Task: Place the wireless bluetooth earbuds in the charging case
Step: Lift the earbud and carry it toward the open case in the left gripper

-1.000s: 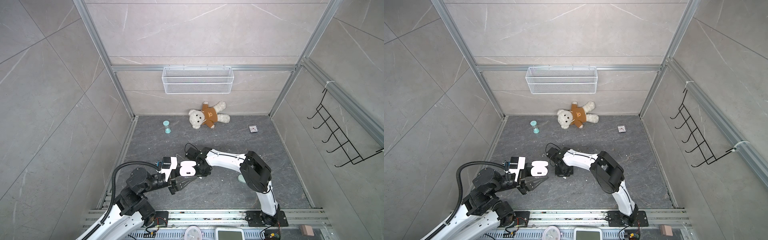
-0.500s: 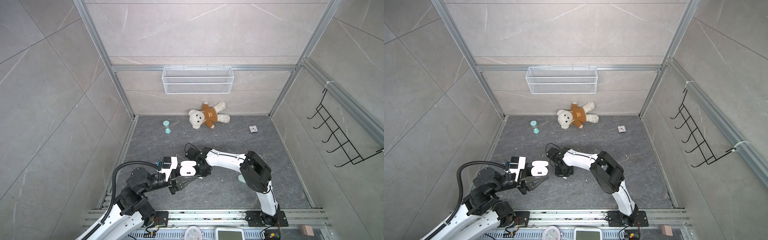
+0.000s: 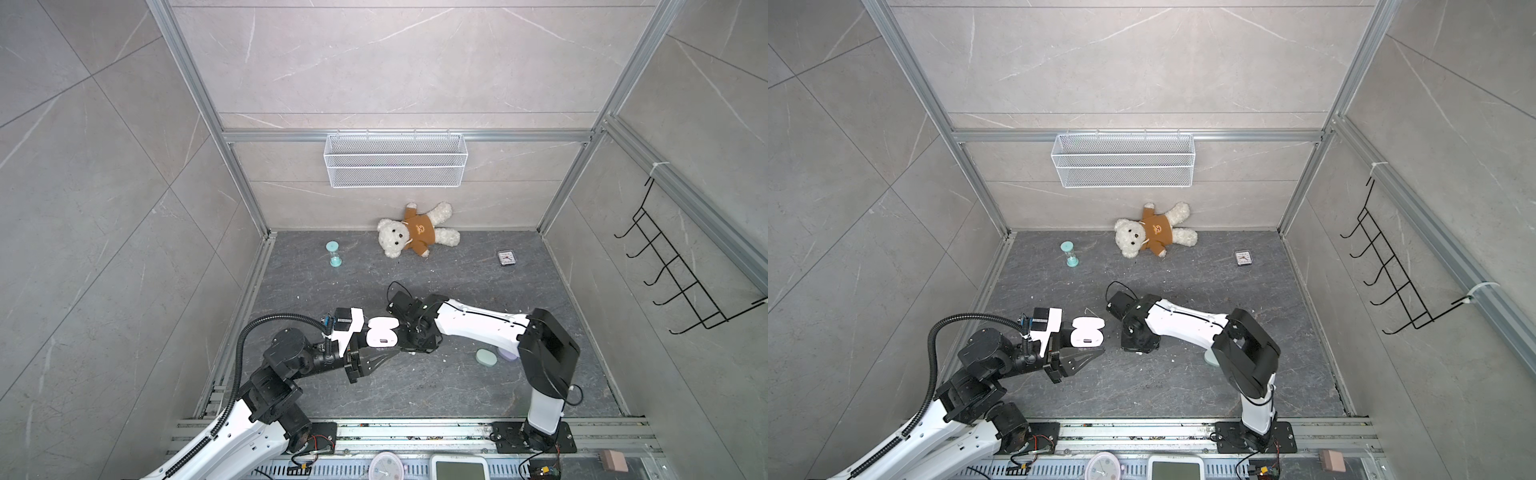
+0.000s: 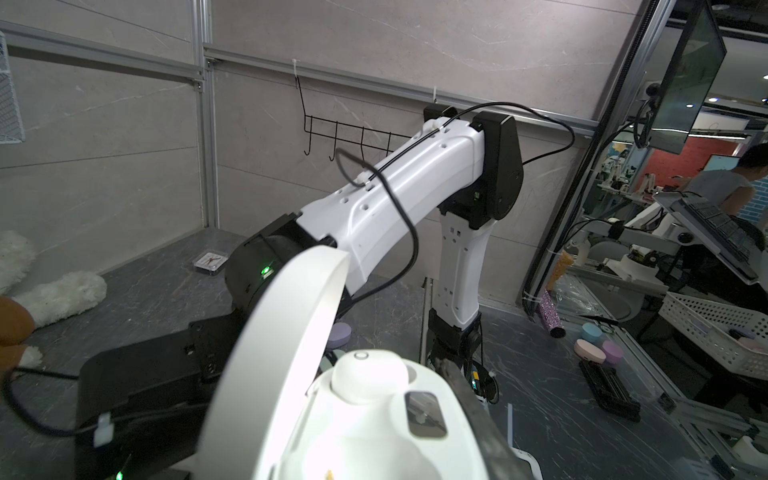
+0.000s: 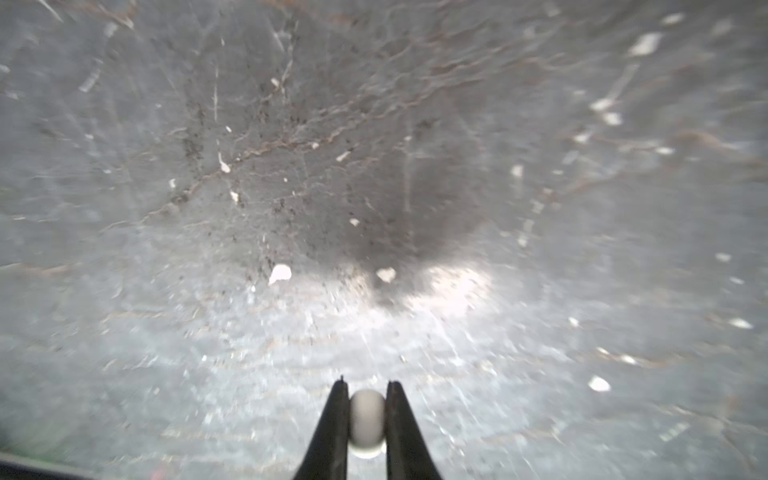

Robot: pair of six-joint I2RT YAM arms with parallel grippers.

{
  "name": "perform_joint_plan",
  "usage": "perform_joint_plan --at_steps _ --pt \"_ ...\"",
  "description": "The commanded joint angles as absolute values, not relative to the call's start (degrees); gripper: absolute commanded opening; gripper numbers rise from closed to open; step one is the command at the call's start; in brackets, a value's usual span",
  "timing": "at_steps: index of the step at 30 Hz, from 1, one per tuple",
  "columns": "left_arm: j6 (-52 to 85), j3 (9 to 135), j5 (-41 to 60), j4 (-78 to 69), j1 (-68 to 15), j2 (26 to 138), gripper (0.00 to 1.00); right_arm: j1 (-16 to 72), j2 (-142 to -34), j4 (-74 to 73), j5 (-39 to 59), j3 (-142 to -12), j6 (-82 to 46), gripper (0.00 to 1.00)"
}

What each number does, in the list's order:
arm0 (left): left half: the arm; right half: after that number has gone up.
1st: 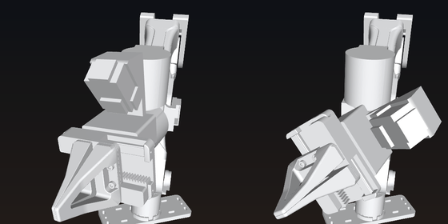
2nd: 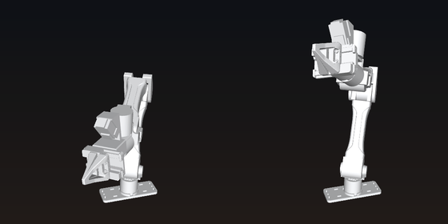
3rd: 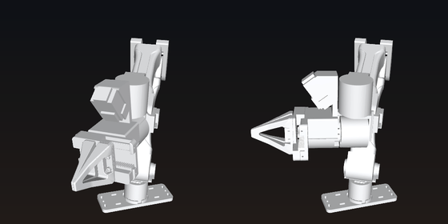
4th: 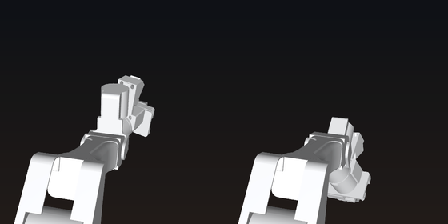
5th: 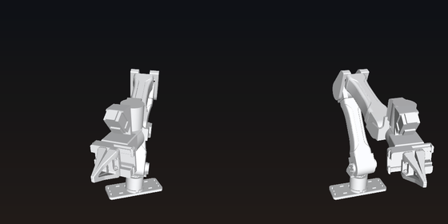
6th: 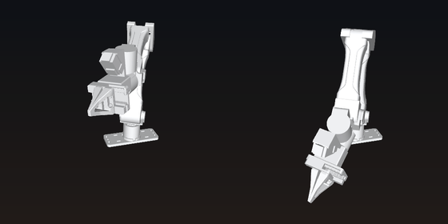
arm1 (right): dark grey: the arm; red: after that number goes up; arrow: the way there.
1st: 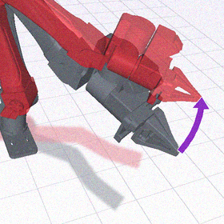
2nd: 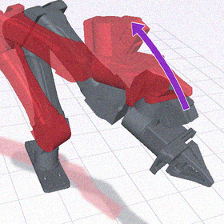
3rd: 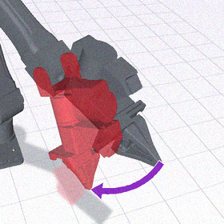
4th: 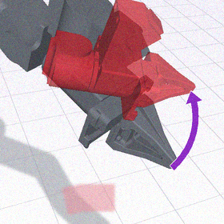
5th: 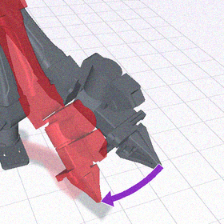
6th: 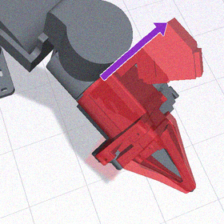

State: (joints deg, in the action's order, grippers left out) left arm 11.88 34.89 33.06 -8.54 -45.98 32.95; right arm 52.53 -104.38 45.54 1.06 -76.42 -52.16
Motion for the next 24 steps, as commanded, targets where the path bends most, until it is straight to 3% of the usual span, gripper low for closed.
perform_joint_plan --at_steps 1,12,24 --pt "11.5 36.4 33.8 -13.2 -45.8 34.2 0.18 51.3 -97.8 45.1 -0.1 -73.7 -54.0 0.16" --pt "11.0 38.4 36.2 -25.0 -45.8 45.5 0.18 45.9 -78.2 46.9 -0.2 -72.3 -54.1 0.16" --pt "12.3 42.4 39.2 -42.7 -43.1 62.3 0.17 40.5 -67.7 55.1 1.6 -82.2 -51.8 0.16"
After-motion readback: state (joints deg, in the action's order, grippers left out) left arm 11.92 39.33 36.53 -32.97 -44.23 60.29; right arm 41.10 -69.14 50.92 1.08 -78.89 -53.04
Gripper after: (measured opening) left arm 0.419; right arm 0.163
